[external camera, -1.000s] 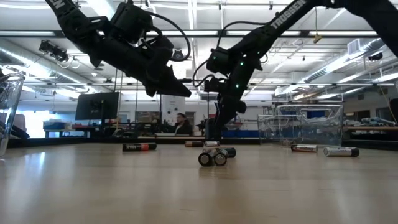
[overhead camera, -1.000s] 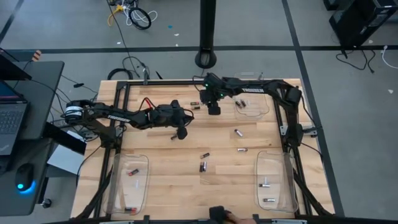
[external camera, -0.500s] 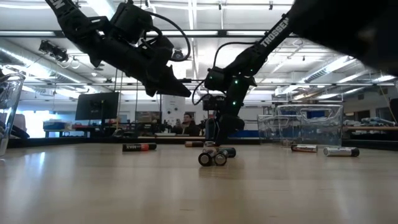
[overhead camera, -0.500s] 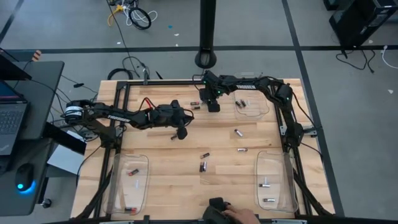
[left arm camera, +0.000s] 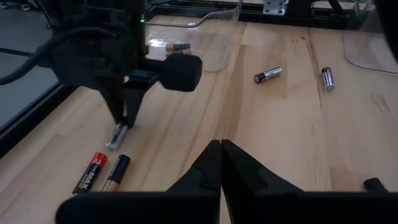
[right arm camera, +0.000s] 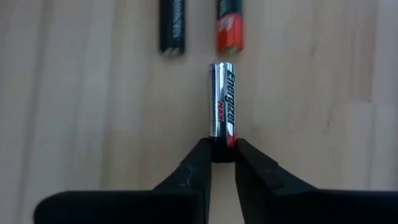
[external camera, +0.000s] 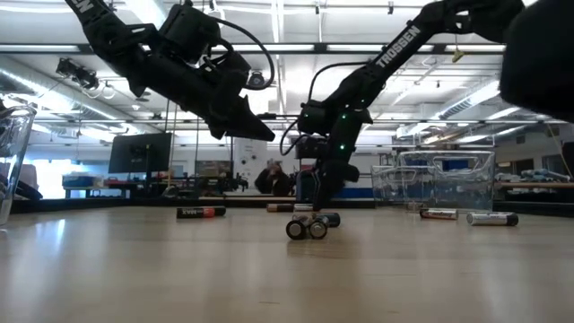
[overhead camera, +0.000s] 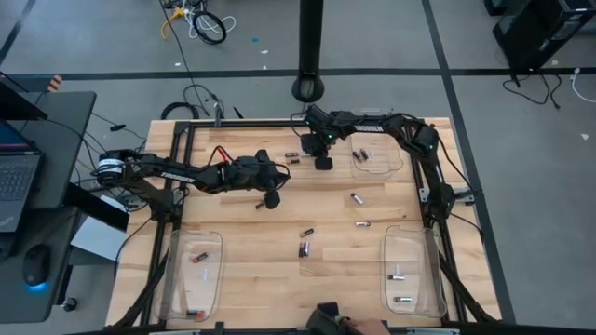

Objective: Sort batteries
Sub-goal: Put the white battery into the bottom right transparent bin

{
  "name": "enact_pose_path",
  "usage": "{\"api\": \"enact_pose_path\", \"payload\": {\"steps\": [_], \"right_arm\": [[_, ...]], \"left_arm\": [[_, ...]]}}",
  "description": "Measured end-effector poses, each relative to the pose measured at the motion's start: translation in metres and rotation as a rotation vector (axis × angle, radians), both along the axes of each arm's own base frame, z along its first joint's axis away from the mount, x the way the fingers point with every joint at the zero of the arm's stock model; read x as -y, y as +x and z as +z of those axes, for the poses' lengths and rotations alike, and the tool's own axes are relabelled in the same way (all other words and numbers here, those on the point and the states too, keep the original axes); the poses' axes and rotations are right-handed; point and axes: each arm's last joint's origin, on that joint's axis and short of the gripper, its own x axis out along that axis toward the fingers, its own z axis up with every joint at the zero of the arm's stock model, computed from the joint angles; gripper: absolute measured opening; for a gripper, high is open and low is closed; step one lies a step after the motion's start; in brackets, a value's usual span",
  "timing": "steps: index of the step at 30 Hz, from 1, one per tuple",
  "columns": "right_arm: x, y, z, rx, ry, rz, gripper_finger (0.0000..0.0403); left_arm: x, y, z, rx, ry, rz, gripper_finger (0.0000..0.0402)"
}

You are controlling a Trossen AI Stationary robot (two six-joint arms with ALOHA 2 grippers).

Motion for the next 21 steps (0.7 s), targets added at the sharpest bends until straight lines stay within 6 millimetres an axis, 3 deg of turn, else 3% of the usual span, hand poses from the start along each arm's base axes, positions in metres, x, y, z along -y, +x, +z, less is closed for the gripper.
{"api": "enact_pose_path", "payload": {"steps": [8, 14, 21], "right_arm": [[-0.017, -0.009, 0.021, -0.084, 0.002, -0.01, 0.0057], [-0.043, -0.02, 0.077, -0.076, -0.032, -0.054, 0.0057], [-0.103, -0.041, 0.146, -0.04, -0.047, -0.102, 0.0057]], "left_arm": [[0.0, 0.0, 0.0, 0.004, 0.0, 0.0, 0.0014], [0.0, 0.001, 0.002, 0.019, 0.006, -0.002, 0.0013], [0.0, 0.001, 0.002, 0.021, 0.024, -0.012, 0.0013]]}}
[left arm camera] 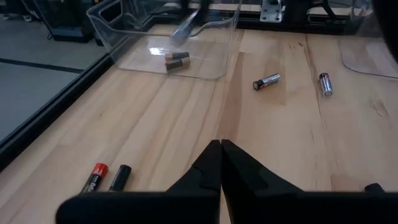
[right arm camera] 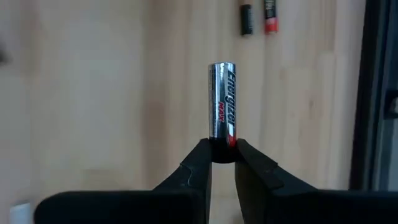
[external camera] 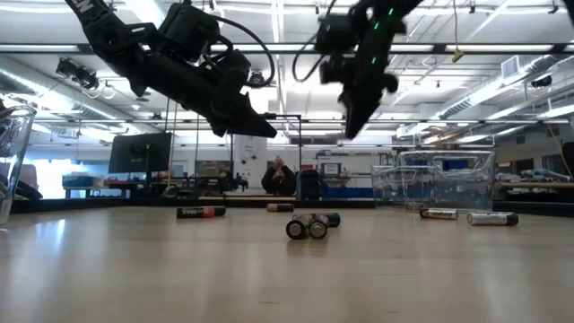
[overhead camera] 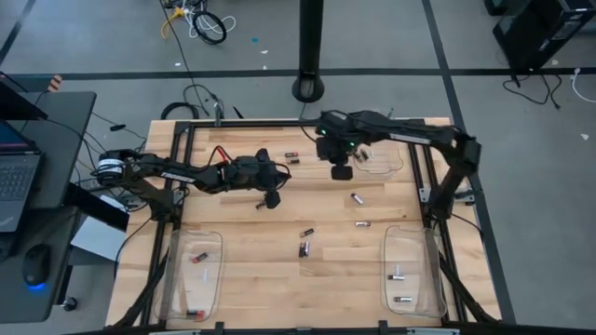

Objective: Sort batteries
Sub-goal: Put the white battery into the bottom right transparent bin

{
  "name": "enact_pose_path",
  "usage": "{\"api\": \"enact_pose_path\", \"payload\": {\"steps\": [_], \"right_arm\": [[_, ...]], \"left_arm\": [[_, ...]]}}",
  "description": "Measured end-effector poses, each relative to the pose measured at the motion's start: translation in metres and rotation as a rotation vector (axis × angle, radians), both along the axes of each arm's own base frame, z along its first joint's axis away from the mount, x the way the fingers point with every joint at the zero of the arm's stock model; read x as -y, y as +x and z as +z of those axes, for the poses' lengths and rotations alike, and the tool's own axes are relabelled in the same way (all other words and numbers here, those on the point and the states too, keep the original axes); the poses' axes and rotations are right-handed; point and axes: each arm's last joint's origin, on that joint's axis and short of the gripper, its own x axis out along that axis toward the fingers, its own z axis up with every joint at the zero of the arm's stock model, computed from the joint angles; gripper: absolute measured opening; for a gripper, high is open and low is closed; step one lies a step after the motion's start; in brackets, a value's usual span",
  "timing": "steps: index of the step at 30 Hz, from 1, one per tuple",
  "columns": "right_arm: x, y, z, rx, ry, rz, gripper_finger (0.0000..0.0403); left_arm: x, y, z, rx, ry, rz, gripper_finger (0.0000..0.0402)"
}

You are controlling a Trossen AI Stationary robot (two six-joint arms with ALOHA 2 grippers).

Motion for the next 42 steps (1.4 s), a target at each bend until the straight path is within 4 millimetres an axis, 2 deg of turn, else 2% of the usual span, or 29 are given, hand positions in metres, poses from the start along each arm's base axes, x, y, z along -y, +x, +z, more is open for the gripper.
{"api": "enact_pose_path", "payload": {"steps": [5, 8, 14, 20, 25, 28, 31, 37, 42], "right_arm": [[-0.057, -0.021, 0.034, 0.04, 0.067, -0.084, 0.0057], [-0.093, -0.038, 0.043, 0.014, 0.105, -0.137, 0.0057], [-0.16, -0.083, 0.049, -0.095, 0.2, -0.317, 0.0058], [-0.21, -0.116, 0.039, -0.144, 0.258, -0.423, 0.0058], [-0.235, -0.134, 0.006, -0.212, 0.248, -0.358, 0.0059], [-0.243, -0.146, -0.022, -0.289, 0.24, -0.331, 0.0058], [-0.247, -0.16, -0.041, -0.372, 0.256, -0.342, 0.0059], [-0.257, -0.181, -0.058, -0.405, 0.243, -0.338, 0.0059], [-0.258, -0.185, -0.078, -0.379, 0.239, -0.324, 0.0061]], "left_arm": [[0.0, 0.0, 0.001, 0.008, 0.007, -0.002, 0.0013], [0.0, 0.0, 0.001, 0.008, 0.009, -0.003, 0.0013], [0.0, 0.0, 0.001, 0.003, 0.031, -0.012, 0.0013], [0.0, 0.0, 0.001, 0.005, 0.033, -0.011, 0.0013], [0.0, 0.0, 0.001, 0.005, 0.033, -0.011, 0.0013], [0.0, 0.0, 0.001, 0.002, 0.041, -0.015, 0.0013], [0.0, 0.0, 0.001, -0.003, 0.051, -0.016, 0.0013], [0.0, 0.0, 0.001, -0.004, 0.051, -0.015, 0.0013], [0.0, 0.0, 0.001, -0.004, 0.05, -0.015, 0.0013]]}}
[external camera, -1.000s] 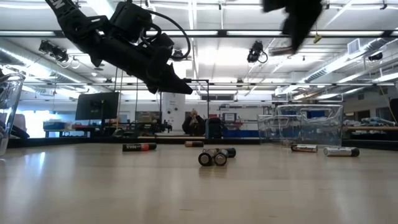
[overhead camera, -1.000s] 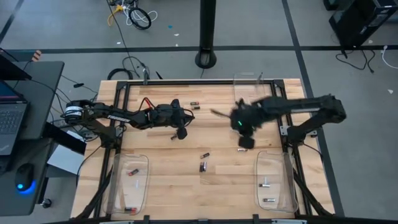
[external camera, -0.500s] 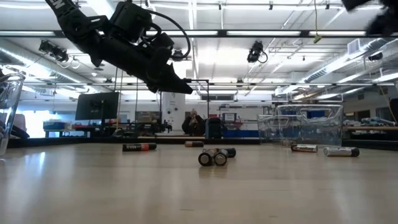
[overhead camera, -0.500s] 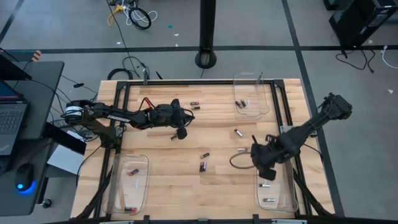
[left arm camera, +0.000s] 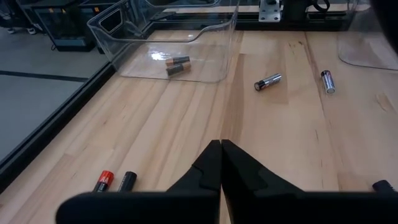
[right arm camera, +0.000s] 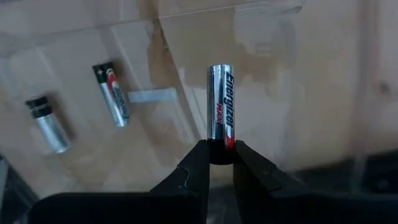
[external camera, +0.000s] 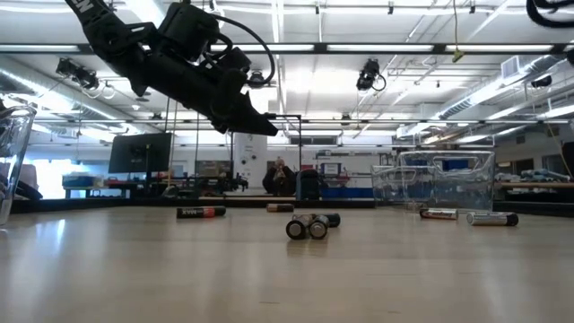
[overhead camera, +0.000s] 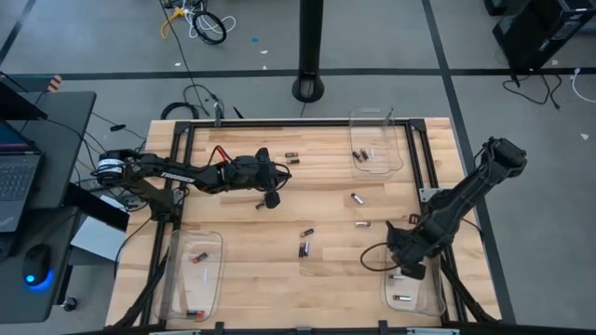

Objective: Sort batteries
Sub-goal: Put the white battery into the bottom right transparent bin

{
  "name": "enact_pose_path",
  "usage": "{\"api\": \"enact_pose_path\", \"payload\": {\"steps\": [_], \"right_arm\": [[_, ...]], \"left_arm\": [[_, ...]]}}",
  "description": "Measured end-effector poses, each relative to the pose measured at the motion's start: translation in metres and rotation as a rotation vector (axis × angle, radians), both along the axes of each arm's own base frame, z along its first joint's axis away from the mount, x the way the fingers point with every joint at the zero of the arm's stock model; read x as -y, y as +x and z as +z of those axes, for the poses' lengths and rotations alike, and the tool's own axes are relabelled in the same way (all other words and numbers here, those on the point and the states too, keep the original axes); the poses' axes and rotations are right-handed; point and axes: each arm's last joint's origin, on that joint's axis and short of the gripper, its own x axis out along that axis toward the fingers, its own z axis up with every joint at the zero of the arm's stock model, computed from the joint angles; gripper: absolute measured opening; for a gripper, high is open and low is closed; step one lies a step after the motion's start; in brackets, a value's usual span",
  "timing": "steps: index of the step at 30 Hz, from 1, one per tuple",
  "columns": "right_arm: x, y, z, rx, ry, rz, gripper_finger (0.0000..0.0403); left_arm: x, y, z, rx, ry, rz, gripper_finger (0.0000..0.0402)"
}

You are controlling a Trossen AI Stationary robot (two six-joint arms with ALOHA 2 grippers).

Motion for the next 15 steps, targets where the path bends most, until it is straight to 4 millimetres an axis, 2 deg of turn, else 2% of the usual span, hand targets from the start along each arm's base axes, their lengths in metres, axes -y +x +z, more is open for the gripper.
{"api": "enact_pose_path", "payload": {"steps": [6, 11, 15], "right_arm": [[0.002, -0.002, -0.024, 0.048, 0.023, -0.018, 0.0061], [0.004, -0.006, -0.028, 0.022, 0.003, -0.013, 0.0065], [0.004, -0.008, -0.027, -0.033, 0.028, -0.019, 0.0084]], "left_arm": [[0.0, 0.0, 0.0, 0.0, 0.0, 0.0, 0.0013], [0.0, 0.0, 0.0, 0.0, 0.0, 0.0, 0.0013], [0.0, 0.0, 0.0, -0.003, -0.001, 0.0, 0.0013]]}}
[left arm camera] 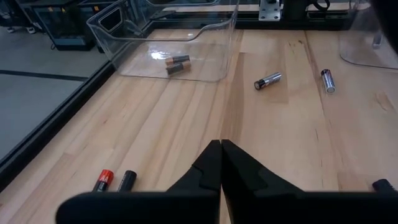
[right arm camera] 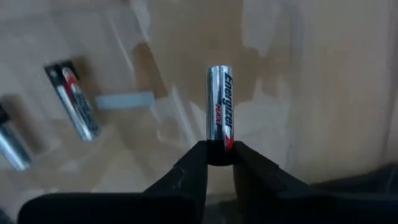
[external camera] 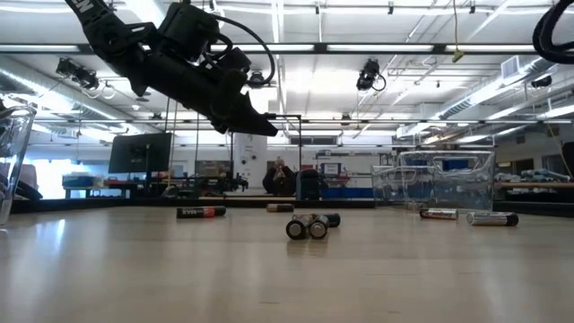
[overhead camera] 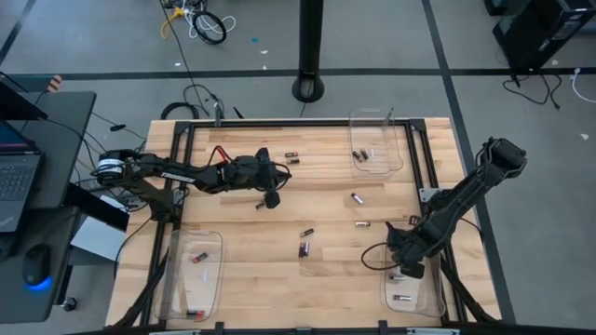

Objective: Sort batteries
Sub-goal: Put the white battery into the bottom right transparent bin, then put the brown battery into the top transparent bin

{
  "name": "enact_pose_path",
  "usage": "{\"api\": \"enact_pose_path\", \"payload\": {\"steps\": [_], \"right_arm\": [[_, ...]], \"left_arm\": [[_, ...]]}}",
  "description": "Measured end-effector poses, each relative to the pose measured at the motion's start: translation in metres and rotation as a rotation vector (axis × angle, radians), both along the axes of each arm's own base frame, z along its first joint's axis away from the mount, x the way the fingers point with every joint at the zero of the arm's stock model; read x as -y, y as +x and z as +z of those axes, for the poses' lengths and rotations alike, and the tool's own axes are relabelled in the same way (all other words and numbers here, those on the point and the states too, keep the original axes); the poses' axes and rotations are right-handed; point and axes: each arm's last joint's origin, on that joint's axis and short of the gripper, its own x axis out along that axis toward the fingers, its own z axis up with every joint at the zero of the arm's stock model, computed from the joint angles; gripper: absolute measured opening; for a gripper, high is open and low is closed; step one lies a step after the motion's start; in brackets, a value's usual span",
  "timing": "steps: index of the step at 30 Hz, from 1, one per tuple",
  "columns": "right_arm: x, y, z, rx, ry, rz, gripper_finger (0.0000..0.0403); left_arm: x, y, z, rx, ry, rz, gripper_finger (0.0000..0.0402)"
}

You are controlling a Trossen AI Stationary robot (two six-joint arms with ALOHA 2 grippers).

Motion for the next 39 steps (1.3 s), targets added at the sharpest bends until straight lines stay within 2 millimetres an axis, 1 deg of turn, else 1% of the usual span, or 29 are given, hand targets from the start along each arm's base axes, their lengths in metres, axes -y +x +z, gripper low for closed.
{"api": "enact_pose_path", "payload": {"steps": [3, 7, 11, 14, 17, 21, 22, 25, 29, 33, 36, 39], "right_arm": [[-0.001, 0.002, 0.005, -0.025, 0.027, -0.017, 0.0103], [-0.002, 0.006, 0.02, -0.04, 0.013, -0.037, 0.0126], [0.0, 0.012, 0.043, -0.057, -0.004, -0.044, 0.0142], [0.004, 0.018, 0.064, -0.059, -0.01, -0.047, 0.0143], [0.014, 0.024, 0.086, -0.057, -0.035, -0.039, 0.0112], [0.03, 0.036, 0.113, 0.048, -0.139, 0.015, 0.0026], [0.035, 0.04, 0.119, 0.095, -0.169, 0.038, 0.0014], [0.052, 0.058, 0.129, 0.266, -0.246, 0.1, 0.0017], [0.077, 0.091, 0.132, 0.501, -0.268, 0.186, 0.0009], [0.101, 0.118, 0.125, 0.713, -0.25, 0.288, 0.0011], [0.113, 0.131, 0.11, 0.835, -0.188, 0.328, 0.0012], [0.117, 0.138, 0.087, 0.86, -0.141, 0.357, 0.0012]], "left_arm": [[0.0, 0.0, 0.0, -0.001, 0.0, 0.0, 0.0013], [0.0, 0.0, 0.0, -0.003, -0.001, 0.0, 0.0013], [0.0, 0.0, 0.0, -0.004, -0.001, 0.0, 0.0013], [0.0, 0.0, 0.0, -0.004, -0.001, -0.001, 0.0013], [0.001, 0.0, -0.001, -0.011, -0.017, -0.04, 0.0013], [0.003, -0.001, -0.004, -0.032, -0.042, -0.099, 0.0013], [0.004, -0.001, -0.004, -0.04, -0.049, -0.111, 0.0013], [0.005, -0.002, -0.006, -0.055, -0.072, -0.156, 0.0013], [0.013, 0.002, -0.002, -0.056, -0.151, -0.283, 0.0013], [0.035, 0.008, 0.003, -0.122, -0.169, -0.361, 0.0013], [0.048, 0.01, 0.004, -0.173, -0.155, -0.361, 0.0013], [0.058, 0.01, 0.003, -0.186, -0.159, -0.358, 0.0013]]}}
